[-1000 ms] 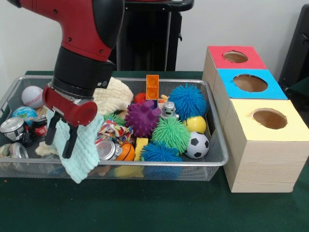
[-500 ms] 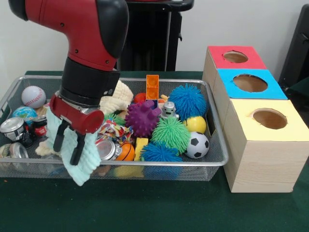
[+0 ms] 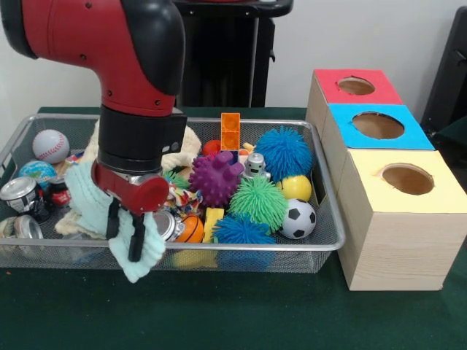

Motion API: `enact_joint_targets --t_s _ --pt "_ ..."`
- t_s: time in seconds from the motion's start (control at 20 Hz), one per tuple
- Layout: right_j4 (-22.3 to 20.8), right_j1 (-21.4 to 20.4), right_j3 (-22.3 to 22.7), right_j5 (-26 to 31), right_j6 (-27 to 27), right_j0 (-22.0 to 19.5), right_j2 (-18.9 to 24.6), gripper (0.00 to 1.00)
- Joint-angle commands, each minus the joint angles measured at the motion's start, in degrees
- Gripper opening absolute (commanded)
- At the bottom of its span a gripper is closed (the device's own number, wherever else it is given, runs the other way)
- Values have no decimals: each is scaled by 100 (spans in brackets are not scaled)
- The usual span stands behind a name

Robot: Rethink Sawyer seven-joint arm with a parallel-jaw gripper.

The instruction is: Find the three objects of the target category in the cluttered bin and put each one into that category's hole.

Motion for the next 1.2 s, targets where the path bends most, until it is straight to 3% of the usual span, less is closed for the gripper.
enact_joint_targets --t_s 0.05,0.4,0.6,0.8,0.9,1.2 --pt "81 -288 888 1084 -1139 -381 1294 100" --pt "136 -637 1279 1057 -939 -740 1740 100" --pt "21 -732 1262 798 -615 -675 1604 100" --pt "218 -875 1516 1350 -758 -806 1821 100" --pt "131 -815 1550 1387 -826 -791 1799 100" --pt "-50 -305 1563 906 -284 -504 1444 100"
